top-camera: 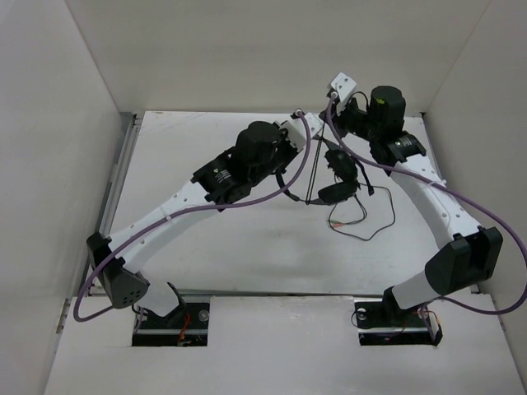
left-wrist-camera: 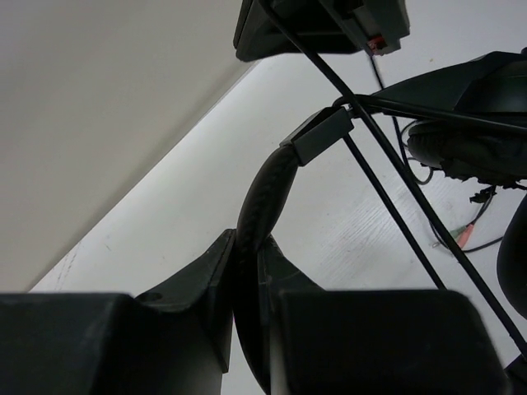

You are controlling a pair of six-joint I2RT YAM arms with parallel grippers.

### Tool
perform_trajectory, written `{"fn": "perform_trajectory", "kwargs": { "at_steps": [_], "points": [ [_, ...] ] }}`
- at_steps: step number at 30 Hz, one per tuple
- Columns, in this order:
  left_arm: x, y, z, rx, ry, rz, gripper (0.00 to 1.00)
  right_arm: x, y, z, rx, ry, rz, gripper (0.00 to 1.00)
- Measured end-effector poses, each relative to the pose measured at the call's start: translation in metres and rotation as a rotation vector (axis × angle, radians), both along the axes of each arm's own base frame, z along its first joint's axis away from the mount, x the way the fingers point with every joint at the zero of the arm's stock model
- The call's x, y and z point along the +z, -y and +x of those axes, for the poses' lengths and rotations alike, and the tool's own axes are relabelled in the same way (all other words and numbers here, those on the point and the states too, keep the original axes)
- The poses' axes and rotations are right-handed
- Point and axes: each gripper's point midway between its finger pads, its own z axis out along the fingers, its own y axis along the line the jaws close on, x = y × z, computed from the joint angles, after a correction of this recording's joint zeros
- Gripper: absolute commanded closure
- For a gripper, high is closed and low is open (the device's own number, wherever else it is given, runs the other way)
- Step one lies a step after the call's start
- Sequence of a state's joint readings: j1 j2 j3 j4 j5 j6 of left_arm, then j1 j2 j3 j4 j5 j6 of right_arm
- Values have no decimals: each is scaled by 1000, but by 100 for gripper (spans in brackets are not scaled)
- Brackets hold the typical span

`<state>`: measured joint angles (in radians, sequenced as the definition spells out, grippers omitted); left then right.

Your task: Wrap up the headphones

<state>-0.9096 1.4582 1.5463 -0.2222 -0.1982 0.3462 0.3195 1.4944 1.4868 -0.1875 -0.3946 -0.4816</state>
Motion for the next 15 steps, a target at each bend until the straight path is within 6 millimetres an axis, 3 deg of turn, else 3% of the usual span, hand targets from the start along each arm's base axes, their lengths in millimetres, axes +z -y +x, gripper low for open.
{"fn": "perform_trajectory", "kwargs": {
  "at_steps": [7, 10, 15],
  "points": [
    [34, 7, -13, -75, 3, -52, 100, 7, 9, -9, 103, -169, 250, 83],
    [56, 6, -17, -96, 5, -100, 100, 5, -3, -22, 194, -258, 359, 78],
    [106, -2, -21, -111, 43, -200, 100, -15, -26, -51, 334, -450, 511, 73]
  ]
}}
